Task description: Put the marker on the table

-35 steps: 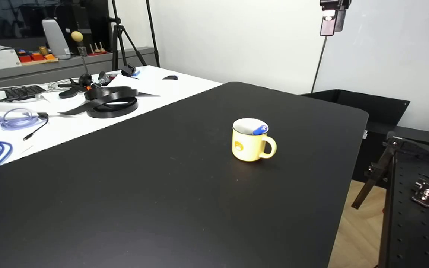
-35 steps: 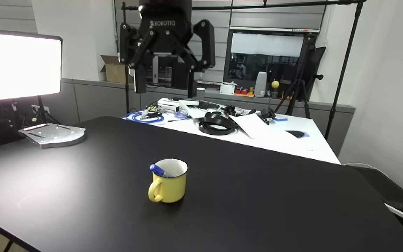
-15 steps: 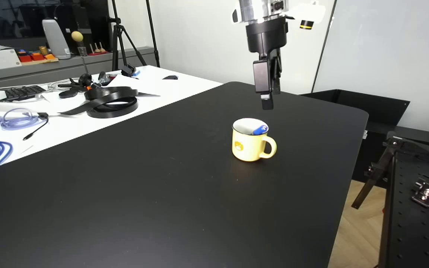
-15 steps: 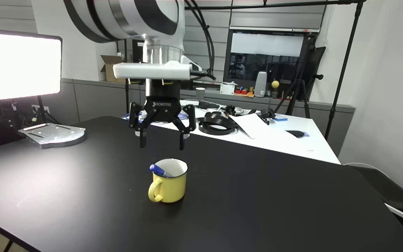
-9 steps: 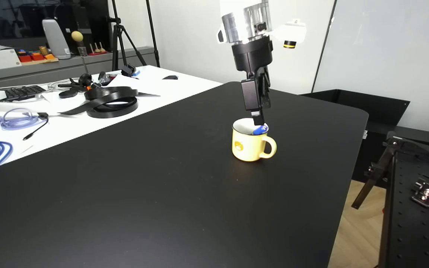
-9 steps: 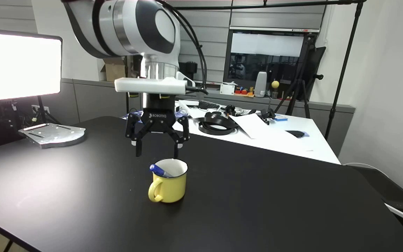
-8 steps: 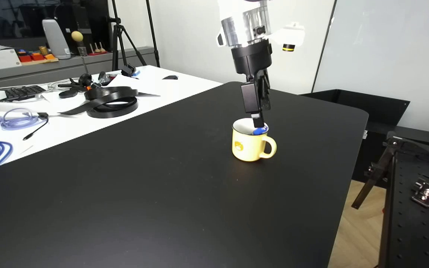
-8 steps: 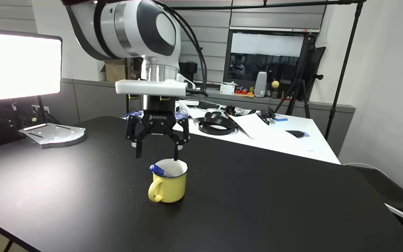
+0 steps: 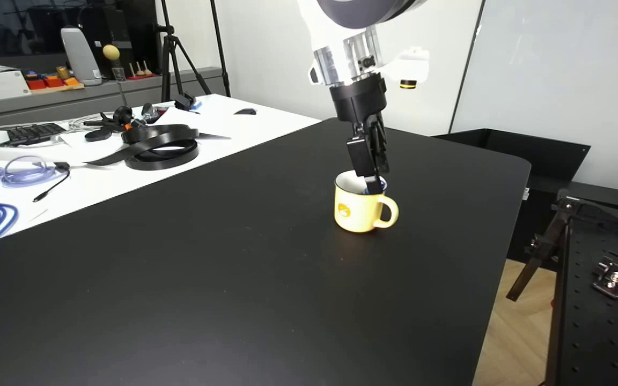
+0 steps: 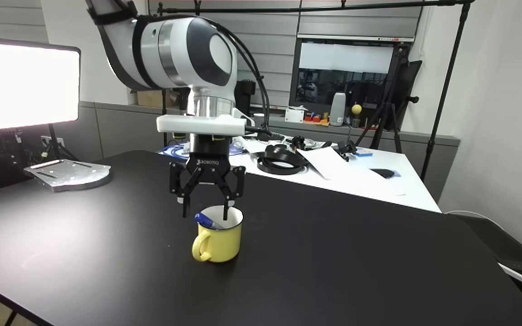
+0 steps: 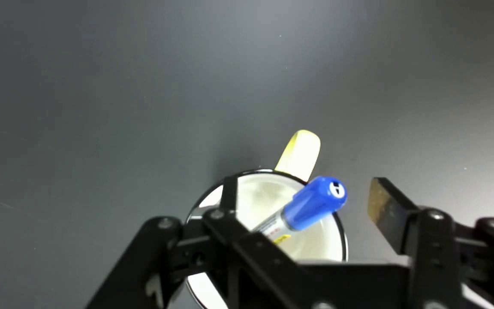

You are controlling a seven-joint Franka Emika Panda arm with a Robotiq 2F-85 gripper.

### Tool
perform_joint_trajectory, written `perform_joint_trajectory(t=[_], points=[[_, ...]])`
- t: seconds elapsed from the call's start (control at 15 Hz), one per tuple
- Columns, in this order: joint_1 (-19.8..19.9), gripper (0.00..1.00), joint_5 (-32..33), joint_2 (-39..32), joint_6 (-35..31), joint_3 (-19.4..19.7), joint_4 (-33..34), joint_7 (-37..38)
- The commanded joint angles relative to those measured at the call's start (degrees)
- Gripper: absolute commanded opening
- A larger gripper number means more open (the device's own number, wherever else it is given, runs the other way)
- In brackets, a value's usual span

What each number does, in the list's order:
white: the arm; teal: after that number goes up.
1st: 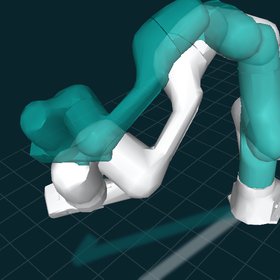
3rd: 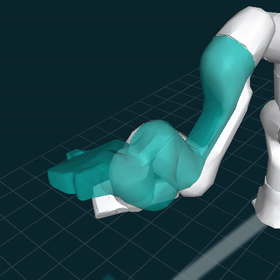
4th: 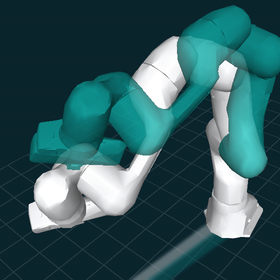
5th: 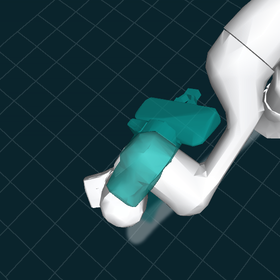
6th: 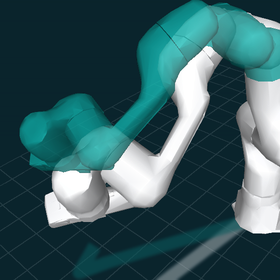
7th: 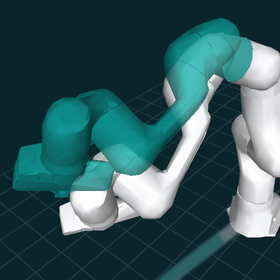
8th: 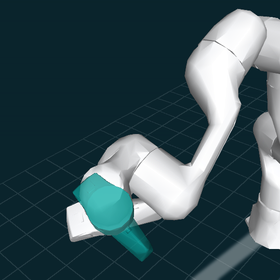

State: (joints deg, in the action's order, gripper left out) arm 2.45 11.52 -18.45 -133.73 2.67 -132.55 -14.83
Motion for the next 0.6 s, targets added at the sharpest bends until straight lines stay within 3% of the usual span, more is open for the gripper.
perform_joint_trajectory(t=[0.0,0.47,0.53], points=[[0.0,0.48,1.2,-1.4,2.3,0.2,2.5,1.1],[0.3,0.02,0.6,-1.1,4.2,-0.1,3.2,0.4],[0.4,0.03,0.3,-0.5,4.8,-0.2,3.1,0.2]])
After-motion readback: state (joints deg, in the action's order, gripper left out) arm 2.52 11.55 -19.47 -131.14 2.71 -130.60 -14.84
